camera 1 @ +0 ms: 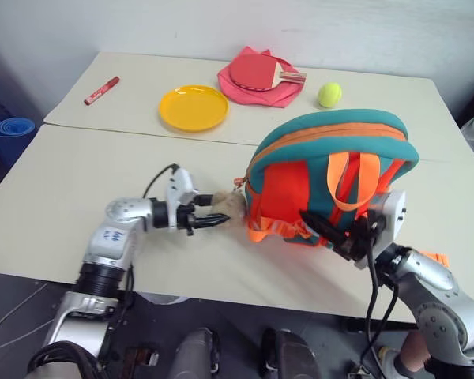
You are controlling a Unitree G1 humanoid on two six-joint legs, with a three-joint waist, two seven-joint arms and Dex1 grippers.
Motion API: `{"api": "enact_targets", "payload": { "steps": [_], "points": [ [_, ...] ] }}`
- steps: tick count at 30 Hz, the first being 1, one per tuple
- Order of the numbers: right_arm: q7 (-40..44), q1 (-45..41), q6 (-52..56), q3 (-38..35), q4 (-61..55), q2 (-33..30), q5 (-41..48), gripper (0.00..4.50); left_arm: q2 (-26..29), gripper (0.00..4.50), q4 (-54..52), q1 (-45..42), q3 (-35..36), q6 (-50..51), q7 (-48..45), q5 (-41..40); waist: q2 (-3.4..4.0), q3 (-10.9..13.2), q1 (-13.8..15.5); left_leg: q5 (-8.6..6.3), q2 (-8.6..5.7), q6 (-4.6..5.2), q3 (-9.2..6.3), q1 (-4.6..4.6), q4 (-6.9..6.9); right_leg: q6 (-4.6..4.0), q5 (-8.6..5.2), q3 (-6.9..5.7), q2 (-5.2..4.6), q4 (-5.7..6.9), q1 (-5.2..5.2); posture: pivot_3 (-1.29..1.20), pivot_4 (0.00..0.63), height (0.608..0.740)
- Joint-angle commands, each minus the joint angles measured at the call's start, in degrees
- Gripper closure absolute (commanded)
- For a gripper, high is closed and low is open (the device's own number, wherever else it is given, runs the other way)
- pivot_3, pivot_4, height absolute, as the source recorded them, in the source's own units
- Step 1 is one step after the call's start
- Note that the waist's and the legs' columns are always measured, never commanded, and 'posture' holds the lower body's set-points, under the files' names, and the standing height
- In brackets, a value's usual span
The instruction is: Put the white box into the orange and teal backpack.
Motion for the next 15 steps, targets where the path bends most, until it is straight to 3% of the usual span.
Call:
{"api": "enact_targets", "payload": {
  "steps": [1, 4, 7, 15],
  "points": [
    [5.0, 8.0, -9.1, -8.5, -2.0, -2.7, -4.5, 1.95, 6.7, 1.0, -6.6, 4.0, 5.2, 1.2, -4.1, -3.4, 0.0, 0.0, -0.1, 0.0, 0.0, 0.0, 0.03, 0.0, -0.05, 0.0, 0.0, -0.01, 0.01, -0.02, -0.03, 0.0, 0.15, 0.74],
    [13.2, 17.6, -18.5, -16.0, 1.4, -6.4, -8.9, 0.96, 10.6, 0.08, -11.3, 11.6, 10.7, 1.4, -4.1, -6.0, 0.01, 0.0, 0.0, -0.01, -0.01, -0.03, 0.07, 0.03, -0.22, -0.01, -0.01, -0.06, 0.02, -0.14, 0.0, 0.0, 0.15, 0.74],
    [17.3, 21.0, -27.4, -21.9, 9.0, -7.8, -11.9, 0.05, 12.3, 0.0, -12.5, 20.3, 15.2, -5.6, -5.8, -5.6, 0.0, 0.0, -0.1, -0.03, -0.01, 0.01, 0.14, 0.25, -0.2, 0.01, 0.0, -0.06, 0.0, -0.24, 0.2, 0.0, 0.15, 0.74],
    [25.7, 19.0, -36.3, -21.5, 21.8, -13.0, -14.7, 0.05, 12.6, 0.0, -20.2, 32.0, 17.2, -13.9, -2.5, -3.0, 0.15, 0.0, 0.1, -0.27, 0.04, -0.43, 0.08, 0.53, -0.34, -0.16, 0.04, 0.15, -0.58, -0.37, 0.23, 0.0, 0.15, 0.74]
  ]
}}
